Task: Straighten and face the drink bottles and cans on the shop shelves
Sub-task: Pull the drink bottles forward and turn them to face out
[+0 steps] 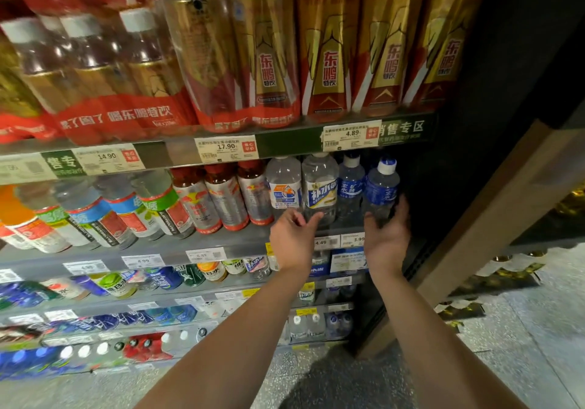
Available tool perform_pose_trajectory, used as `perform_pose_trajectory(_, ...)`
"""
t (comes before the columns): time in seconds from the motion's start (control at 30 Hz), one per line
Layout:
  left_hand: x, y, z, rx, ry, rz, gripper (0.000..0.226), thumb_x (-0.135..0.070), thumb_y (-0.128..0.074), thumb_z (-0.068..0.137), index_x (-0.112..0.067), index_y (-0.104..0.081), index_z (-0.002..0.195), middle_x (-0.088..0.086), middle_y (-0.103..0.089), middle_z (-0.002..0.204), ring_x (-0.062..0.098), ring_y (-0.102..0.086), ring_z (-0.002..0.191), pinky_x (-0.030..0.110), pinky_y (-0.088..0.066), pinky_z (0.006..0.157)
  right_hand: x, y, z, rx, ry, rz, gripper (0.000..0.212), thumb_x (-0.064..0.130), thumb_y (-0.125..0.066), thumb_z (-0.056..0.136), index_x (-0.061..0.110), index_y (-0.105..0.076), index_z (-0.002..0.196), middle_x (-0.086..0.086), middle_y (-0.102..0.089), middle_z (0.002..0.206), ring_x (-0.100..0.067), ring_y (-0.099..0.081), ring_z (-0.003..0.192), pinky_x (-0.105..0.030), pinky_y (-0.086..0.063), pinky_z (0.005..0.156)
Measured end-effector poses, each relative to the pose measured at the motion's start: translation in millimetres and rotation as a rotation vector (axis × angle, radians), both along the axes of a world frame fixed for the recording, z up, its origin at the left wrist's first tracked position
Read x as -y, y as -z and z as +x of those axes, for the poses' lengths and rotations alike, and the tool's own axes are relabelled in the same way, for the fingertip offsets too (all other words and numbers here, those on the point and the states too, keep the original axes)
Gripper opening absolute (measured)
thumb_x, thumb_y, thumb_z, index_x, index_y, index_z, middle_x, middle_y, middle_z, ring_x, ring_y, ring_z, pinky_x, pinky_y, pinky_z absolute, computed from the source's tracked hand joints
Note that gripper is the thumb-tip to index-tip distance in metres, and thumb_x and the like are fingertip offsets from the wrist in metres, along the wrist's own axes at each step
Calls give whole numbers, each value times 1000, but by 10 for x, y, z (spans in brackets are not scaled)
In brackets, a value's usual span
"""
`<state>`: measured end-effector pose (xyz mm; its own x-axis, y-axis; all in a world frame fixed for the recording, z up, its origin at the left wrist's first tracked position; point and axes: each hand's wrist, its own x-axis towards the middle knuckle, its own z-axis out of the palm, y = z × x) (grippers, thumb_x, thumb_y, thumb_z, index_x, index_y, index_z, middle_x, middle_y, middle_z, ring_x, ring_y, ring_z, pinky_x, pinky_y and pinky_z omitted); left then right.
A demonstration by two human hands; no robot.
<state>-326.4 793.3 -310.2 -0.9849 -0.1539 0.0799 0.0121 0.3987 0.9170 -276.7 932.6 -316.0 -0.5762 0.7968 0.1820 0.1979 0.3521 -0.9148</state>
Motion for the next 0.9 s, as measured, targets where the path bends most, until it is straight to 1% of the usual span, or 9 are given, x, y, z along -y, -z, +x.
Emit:
perform_pose_trajectory(0.1,234,4,107,-13,-4,39,47,-42,-83,78,-19,-45,60,2,-54,53,14,-45,48,34,-43,53,318,-58,111,-129,45,55,59,16,-69,92,7,-43,144,-18,-46,140,-27,-48,128,-29,-36,106)
perform_pose_trajectory(0.23,623,2,172,-52,-37,71,45,-46,-81,77,-23,-47,60,-3,-54,53,7,-47,48,20,-38,49,878,-124,116,-169,-165,35,44,21,-67,93,16,-48,132,2,-45,130,-9,-46,118,-25,-40,98)
perform_pose_trajectory(0.3,865,-17,155,-85,-71,81,43,-44,-82,77,-20,-49,62,-3,-57,56,7,-52,51,15,-37,49,1139,-178,72,-169,-250,14,42,23,-68,93,21,-48,130,7,-44,128,-10,-48,117,-27,-43,95)
perform_pose_trajectory(0.4,1252,-47,92,-125,-135,123,41,-44,-82,75,-18,-52,66,-4,-60,63,7,-56,56,18,-42,53,1485,-259,-14,-173,-346,1,40,22,-68,92,20,-51,128,1,-49,130,-15,-54,116,-30,-47,97)
perform_pose_trajectory(0.5,1628,-88,2,-159,-203,123,37,-49,-80,73,-25,-53,70,-4,-60,67,7,-57,62,22,-45,59,1785,-304,-92,-164,-427,18,36,23,-69,92,25,-53,124,4,-53,126,-3,-55,107,-16,-44,92)
perform_pose_trajectory(0.6,2021,-136,-94,-202,-269,61,34,-48,-81,73,-33,-51,75,-10,-58,77,1,-56,75,12,-40,65,2073,-327,-180,-144,-472,-23,30,24,-68,92,31,-53,117,9,-52,118,5,-54,104,-5,-40,85)
perform_pose_trajectory(0.77,2723,-209,-282,-268,-314,47,38,-43,-84,75,-23,-56,90,-10,-54,89,-3,-52,86,4,-36,75,2589,-388,-372,-112,-482,-58,29,20,-70,92,24,-56,117,10,-51,115,16,-54,97,-5,-46,80)
perform_pose_trajectory(0.83,2998,-218,-360,-282,-323,58,41,-37,-86,75,-18,-56,97,-3,-54,96,2,-49,87,8,-36,81,2818,-415,-438,-118,-487,-49,29,16,-71,92,21,-57,117,6,-53,114,10,-56,95,-11,-46,82)
perform_pose_trajectory(0.9,3241,-224,-433,-295,-327,56,43,-34,-86,77,-17,-55,102,-2,-53,100,9,-49,94,16,-38,85,3044,-429,-499,-150,-492,-45,31,13,-71,92,16,-58,119,2,-55,115,12,-55,96,-6,-42,80)
